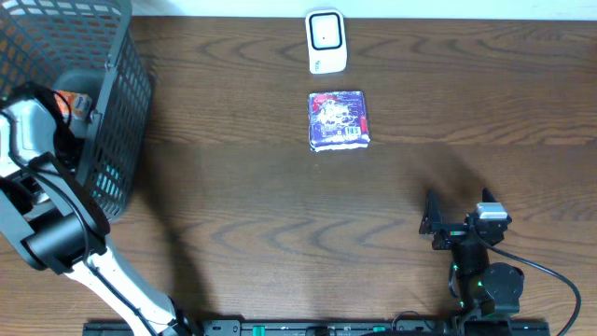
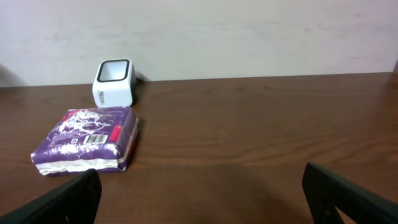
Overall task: Scan the item barcode
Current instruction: 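Reach the left gripper into the basket and grasp the green wipes pack, then carry the green wipes pack to the scanner and release it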
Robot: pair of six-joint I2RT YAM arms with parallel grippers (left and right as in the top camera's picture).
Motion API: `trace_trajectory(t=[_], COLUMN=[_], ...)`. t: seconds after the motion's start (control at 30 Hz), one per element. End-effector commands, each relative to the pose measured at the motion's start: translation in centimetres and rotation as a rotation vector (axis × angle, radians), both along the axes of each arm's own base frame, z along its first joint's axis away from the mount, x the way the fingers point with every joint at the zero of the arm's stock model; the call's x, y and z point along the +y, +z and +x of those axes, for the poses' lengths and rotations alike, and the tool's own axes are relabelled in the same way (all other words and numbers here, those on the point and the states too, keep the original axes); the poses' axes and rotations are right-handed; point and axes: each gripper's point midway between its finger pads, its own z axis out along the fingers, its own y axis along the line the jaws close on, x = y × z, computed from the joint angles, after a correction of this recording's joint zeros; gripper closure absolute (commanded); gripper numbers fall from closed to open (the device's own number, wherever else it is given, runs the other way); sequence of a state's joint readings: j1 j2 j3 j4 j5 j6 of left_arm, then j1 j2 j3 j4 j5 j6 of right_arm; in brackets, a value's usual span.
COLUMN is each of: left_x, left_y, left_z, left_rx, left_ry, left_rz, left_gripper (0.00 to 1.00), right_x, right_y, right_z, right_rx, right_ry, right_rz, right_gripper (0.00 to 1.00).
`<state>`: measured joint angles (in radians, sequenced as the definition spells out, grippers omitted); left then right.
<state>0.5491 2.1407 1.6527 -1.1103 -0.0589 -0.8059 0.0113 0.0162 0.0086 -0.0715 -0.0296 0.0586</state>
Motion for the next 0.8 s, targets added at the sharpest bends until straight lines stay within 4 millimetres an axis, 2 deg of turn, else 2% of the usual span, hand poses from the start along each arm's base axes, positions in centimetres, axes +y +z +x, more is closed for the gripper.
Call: trace_trajectory(t=[0.0, 0.03, 0.1, 0.13, 0.3, 0.43, 0.5, 0.6, 0.77], left_x=[-0.1, -0.1, -0.2, -0.2, -0.6, -2.0, -2.8, -3.0, -2.4], left_y=[-1.4, -1.4, -1.4, -1.3, 0.0, 3.1, 5.4, 9.7, 18.1], left_z=[-0.9, -1.0, -1.0, -1.1, -0.5, 1.6, 2.8, 4.2, 5.3], left_rx=[0.041, 0.043, 0.046, 0.046, -0.004, -0.154, -0.25, -0.391, -0.636], left_ry=[-0.054, -0.054, -0.054, -0.054, -0.048, -0.04, -0.042, -0.059, -0.099], left_rz=[-0.009, -0.011, -0.013, -0.014, -0.027, -0.089, -0.12, -0.091, 0.069], left_gripper=[0.48, 0.56, 0.85, 0.92, 0.92, 0.93, 0.93, 0.93, 0.93], right_x=[-0.1, -0.1, -0.1, -0.1, -0.1, -0.1, -0.1, -0.1, -0.1], right_y=[-0.1, -0.1, -0.1, -0.1, -0.1, -0.1, -0.1, -0.1, -0.1], right_z=[0.0, 0.0, 0.0, 0.0, 0.0, 0.0, 0.0, 0.0, 0.0], right_rx=[0.002, 0.002, 0.002, 0.002, 0.002, 0.002, 0.002, 0.002, 0.002], right_ry=[-0.004, -0.004, -0.004, -0.004, -0.004, -0.004, -0.004, -0.004, -0.004], right_rz=[-0.012, -0.012, -0.012, -0.012, -0.012, -0.012, -0.012, -0.012, -0.012], right_gripper=[0.01, 0.01, 0.01, 0.01, 0.01, 0.01, 0.01, 0.01, 0.01])
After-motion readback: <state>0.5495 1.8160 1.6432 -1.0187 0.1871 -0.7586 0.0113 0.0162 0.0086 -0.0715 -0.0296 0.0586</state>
